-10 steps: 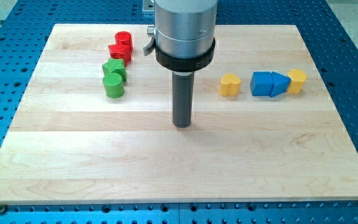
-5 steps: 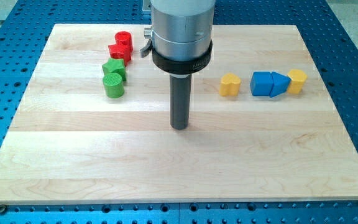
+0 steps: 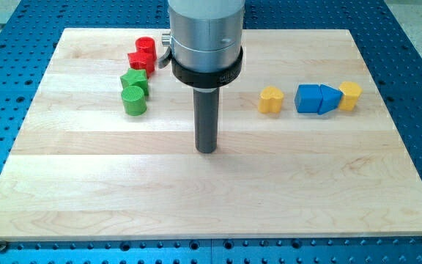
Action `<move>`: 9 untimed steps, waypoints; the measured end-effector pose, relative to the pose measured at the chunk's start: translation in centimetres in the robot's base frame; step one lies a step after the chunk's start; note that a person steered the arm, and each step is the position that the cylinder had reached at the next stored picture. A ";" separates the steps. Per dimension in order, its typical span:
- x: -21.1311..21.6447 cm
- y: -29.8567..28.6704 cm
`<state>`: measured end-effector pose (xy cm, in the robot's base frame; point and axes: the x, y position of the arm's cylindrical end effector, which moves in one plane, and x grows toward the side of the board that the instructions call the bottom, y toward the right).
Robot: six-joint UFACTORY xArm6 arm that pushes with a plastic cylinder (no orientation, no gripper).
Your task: Move your hand towards the top center
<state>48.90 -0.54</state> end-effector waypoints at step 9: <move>-13.1 -1.8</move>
